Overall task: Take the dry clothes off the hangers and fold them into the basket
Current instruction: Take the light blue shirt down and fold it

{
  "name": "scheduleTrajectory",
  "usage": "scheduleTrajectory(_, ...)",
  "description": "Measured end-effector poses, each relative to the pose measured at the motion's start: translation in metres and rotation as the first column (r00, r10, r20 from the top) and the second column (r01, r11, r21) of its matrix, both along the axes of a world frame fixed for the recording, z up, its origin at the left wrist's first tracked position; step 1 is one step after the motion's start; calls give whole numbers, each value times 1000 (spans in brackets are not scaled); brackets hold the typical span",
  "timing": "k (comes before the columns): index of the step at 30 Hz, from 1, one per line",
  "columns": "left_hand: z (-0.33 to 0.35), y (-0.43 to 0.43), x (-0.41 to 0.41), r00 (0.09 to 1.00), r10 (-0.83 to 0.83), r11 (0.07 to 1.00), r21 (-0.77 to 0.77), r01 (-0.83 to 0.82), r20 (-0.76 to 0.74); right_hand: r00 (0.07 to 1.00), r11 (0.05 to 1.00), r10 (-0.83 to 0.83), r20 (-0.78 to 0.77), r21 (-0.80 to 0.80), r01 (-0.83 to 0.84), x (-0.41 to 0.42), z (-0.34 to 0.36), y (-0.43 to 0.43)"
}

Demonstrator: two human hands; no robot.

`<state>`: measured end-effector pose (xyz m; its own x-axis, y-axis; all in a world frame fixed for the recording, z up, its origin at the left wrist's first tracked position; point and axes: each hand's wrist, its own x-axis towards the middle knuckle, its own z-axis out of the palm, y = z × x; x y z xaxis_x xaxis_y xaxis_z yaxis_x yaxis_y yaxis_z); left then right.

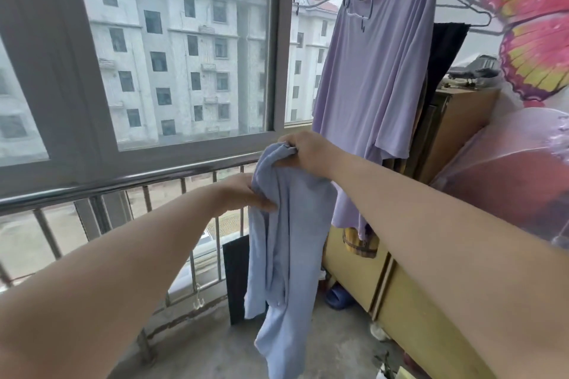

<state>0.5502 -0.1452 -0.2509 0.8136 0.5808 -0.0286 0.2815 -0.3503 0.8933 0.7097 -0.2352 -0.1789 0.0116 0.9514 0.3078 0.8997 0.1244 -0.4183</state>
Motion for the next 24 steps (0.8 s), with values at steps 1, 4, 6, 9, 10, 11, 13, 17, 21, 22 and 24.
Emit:
scheduleTrajectory(1, -6, -2, 0, 994, 30, 999, 46, -25, -104, 1000, 1000, -6, 3, -9, 6, 1, 6, -2)
scheduleTrajectory(4, -24, -6, 1, 952, 83, 989, 142, -43, -294, 998, 998, -52, 43, 31, 50, 6, 14, -3)
scheduleTrajectory(6, -31, -8, 1, 929, 106, 983, 176, -45, -354, 996, 994, -82, 36, 73, 79, 11, 16, -4)
scheduleTrajectory(9, -31, -9, -1, 892, 191, 953, 296, -68, -409, 992, 990, -115, 52, 84, 110, 18, 19, -9)
scheduleTrajectory(10, -28, -7, -3, 872, 243, 924, 375, -75, -424, 986, 989, -141, 87, 68, 135, 21, 19, -10)
scheduleTrajectory(11, -23, -3, -7, 850, 300, 887, 454, -82, -433, 975, 984, -177, 135, 33, 174, 25, 19, -11)
scheduleTrajectory(13, -12, 9, -17, 818, 428, 797, 588, -139, -386, 935, 959, -248, 253, -76, 275, 34, 16, -14)
scheduleTrajectory(17, 7, 26, -27, 768, 609, 630, 711, -314, -200, 933, 941, -281, 226, -126, 314, 40, 8, -18)
scheduleTrajectory(21, 14, 26, -22, 734, 619, 681, 657, -324, -279, 969, 965, -233, 84, -105, 241, 30, 11, -20)
scheduleTrajectory(22, 14, 27, -22, 733, 608, 709, 624, -329, -306, 974, 970, -216, 65, -100, 221, 28, 13, -19)
scheduleTrajectory(24, 13, 30, -24, 755, 568, 763, 554, -334, -327, 984, 979, -177, -13, -103, 175, 27, 17, -19)
